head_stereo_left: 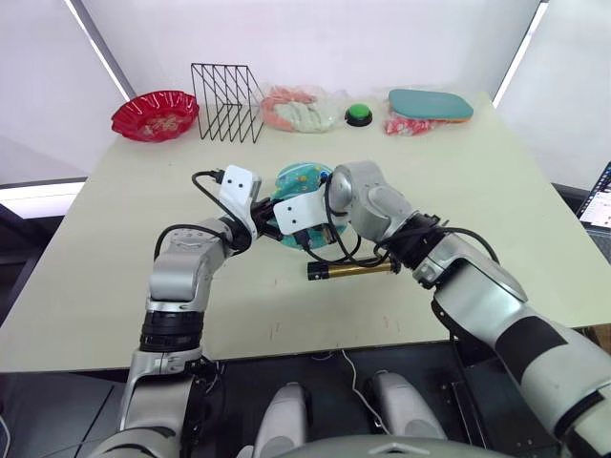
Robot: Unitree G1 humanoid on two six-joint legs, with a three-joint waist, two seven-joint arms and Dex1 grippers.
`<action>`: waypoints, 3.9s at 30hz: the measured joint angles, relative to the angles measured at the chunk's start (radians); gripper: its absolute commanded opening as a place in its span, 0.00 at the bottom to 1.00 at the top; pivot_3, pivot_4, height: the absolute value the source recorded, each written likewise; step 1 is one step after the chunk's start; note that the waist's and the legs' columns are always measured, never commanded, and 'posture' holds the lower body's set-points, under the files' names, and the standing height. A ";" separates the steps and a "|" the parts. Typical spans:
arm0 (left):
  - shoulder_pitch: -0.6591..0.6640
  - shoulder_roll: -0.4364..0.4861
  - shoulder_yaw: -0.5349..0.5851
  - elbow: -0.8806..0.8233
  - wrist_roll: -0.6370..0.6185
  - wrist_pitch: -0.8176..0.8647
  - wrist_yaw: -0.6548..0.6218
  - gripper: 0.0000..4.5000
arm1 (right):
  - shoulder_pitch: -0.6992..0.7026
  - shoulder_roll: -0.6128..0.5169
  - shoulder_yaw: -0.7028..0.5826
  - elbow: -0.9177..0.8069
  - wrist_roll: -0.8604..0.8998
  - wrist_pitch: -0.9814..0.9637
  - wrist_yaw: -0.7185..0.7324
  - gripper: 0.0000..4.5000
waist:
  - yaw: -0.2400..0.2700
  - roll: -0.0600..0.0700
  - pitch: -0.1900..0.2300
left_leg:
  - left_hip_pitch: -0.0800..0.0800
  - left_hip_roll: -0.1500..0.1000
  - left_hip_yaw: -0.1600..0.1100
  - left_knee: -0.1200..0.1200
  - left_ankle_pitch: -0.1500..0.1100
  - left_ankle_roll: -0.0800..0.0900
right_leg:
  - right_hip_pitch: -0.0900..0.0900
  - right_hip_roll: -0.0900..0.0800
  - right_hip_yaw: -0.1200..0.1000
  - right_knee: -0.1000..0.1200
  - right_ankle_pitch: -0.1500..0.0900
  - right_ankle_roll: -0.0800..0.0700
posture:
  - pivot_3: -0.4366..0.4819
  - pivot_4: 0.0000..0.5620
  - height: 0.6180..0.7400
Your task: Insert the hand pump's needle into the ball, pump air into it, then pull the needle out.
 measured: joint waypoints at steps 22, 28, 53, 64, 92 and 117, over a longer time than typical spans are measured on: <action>0.005 -0.003 0.014 0.005 0.033 0.008 -0.007 0.00 | 0.080 0.063 -0.197 0.073 0.053 0.014 -0.129 0.07 | -0.005 -0.002 -0.007 | 0.021 0.002 -0.014 -0.016 0.000 -0.001 | 0.014 0.009 0.000 -0.005 -0.006 -0.009 | 0.48 0.27 1.00; 0.001 -0.002 0.015 0.005 0.033 -0.005 -0.019 0.00 | 0.129 0.048 -0.228 -0.029 0.083 0.092 -0.124 0.07 | -0.004 0.002 -0.003 | 0.019 0.001 -0.015 -0.017 0.000 -0.001 | 0.013 0.009 0.000 -0.006 -0.005 -0.009 | 0.48 0.27 1.00; -0.020 -0.015 -0.030 -0.017 -0.008 -0.050 -0.079 0.00 | 0.292 -0.238 -0.334 -0.594 0.460 0.431 0.058 0.94 | 0.054 0.013 0.007 | -0.031 -0.015 -0.030 -0.018 0.006 -0.013 | -0.022 -0.007 -0.016 -0.014 -0.001 -0.007 | 0.48 0.27 1.00; -0.016 -0.008 -0.030 -0.019 -0.022 -0.053 -0.079 0.00 | 0.100 -0.260 -0.239 -0.360 0.517 0.284 0.168 0.94 | 0.053 0.013 0.009 | -0.031 -0.015 -0.030 -0.018 0.006 -0.013 | -0.022 -0.008 -0.016 -0.014 -0.001 -0.007 | 0.48 0.27 1.00; -0.014 -0.004 -0.048 -0.024 -0.026 -0.072 -0.072 0.00 | -0.053 -0.215 -0.188 0.012 0.443 0.098 0.244 0.75 | 0.058 0.014 0.009 | -0.031 -0.015 -0.030 -0.017 0.006 -0.013 | -0.022 -0.008 -0.017 -0.013 -0.001 -0.007 | 0.48 0.27 1.00; -0.018 -0.002 -0.049 -0.014 -0.026 -0.070 -0.066 0.00 | -0.015 -0.258 -0.188 -0.060 0.437 0.135 0.240 0.48 | 0.055 0.014 0.009 | -0.030 -0.015 -0.030 -0.014 0.006 -0.013 | -0.021 -0.008 -0.017 -0.010 -0.001 -0.007 | 0.48 0.27 1.00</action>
